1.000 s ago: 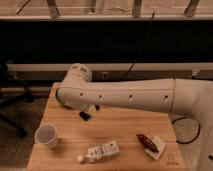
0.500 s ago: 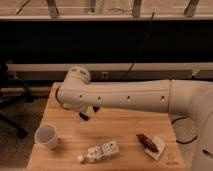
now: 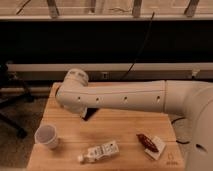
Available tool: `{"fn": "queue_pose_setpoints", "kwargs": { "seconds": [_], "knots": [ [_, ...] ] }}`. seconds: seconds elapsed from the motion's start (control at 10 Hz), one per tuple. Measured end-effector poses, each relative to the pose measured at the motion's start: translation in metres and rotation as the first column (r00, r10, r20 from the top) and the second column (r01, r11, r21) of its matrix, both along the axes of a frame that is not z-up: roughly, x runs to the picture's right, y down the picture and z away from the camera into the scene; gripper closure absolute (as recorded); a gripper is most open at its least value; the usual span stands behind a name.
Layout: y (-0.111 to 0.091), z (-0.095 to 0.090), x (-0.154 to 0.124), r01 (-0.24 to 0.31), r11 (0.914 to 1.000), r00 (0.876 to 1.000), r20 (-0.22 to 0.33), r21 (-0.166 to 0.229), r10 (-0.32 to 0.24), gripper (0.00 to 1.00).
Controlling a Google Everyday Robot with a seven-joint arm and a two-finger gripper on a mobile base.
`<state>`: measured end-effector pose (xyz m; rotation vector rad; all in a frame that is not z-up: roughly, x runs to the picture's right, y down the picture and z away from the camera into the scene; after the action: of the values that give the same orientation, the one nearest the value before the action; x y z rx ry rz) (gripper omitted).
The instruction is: Pick up the ceramic cup
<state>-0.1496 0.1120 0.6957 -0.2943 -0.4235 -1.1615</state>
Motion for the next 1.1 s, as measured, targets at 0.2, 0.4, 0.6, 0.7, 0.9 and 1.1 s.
{"fn": "queue_pose_setpoints", "kwargs": {
  "seconds": [0.2, 0.4, 0.6, 0.7, 0.9, 1.1],
  "knots": [
    [0.001, 0.001, -0.014, 0.005, 1.0, 1.0, 0.012, -0.003, -0.005, 0.51],
    [0.004, 0.005, -0.012, 0.015, 0.9999, 0.999, 0.03, -0.007, -0.014, 0.57],
    [0.006, 0.008, -0.018, 0.017, 0.9997, 0.999, 0.052, -0.017, -0.016, 0.42],
    [0.008, 0.007, -0.023, 0.018, 0.9995, 0.998, 0.061, -0.025, -0.017, 0.34],
    [0.011, 0.008, -0.025, 0.028, 0.9992, 0.997, 0.073, -0.03, -0.026, 0.23],
    [0.015, 0.009, -0.029, 0.034, 0.9988, 0.995, 0.091, -0.036, -0.03, 0.23]
  ]
}}
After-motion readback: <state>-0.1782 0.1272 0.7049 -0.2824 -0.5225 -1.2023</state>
